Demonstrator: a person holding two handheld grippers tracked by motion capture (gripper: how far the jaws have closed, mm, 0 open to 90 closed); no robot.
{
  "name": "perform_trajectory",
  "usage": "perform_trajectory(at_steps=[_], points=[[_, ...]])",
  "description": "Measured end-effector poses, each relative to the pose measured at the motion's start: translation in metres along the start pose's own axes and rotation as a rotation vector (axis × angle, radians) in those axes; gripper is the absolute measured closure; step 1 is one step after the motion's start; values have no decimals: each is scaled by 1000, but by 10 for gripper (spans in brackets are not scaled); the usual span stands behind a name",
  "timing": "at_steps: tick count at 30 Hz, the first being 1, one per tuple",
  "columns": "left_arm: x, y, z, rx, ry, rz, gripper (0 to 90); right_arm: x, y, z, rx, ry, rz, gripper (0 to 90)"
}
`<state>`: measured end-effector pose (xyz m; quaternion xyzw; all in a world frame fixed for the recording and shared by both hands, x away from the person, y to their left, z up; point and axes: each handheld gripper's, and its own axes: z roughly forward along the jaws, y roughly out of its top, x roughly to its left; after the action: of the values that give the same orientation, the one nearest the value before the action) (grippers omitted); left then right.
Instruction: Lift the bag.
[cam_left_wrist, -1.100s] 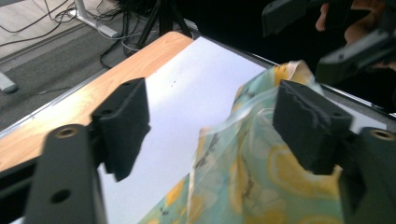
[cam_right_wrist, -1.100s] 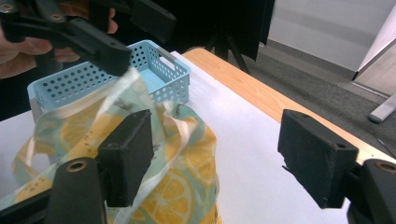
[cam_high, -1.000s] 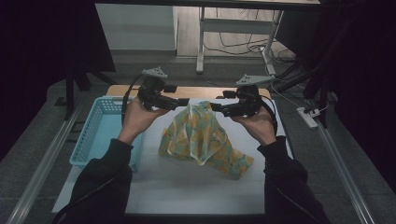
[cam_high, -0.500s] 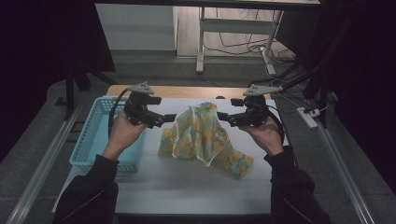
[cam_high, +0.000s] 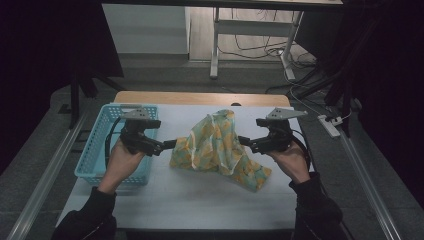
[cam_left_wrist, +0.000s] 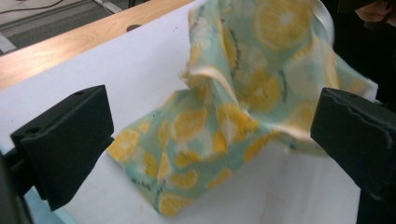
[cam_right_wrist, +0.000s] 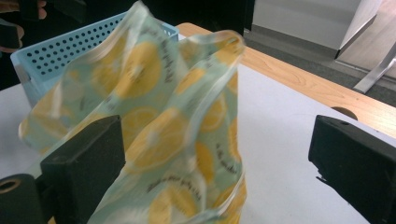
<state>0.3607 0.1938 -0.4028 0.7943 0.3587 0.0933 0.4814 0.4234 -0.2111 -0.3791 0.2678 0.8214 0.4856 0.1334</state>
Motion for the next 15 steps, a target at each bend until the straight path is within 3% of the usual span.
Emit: perform_trajectory(at_steps=[6, 15], points=[[-6, -28, -7, 9, 7, -14, 0, 9, -21, -8, 23, -46, -43, 3], [-14, -70, -21, 13, 40, -63, 0, 18, -53, -18, 25, -67, -5, 0]])
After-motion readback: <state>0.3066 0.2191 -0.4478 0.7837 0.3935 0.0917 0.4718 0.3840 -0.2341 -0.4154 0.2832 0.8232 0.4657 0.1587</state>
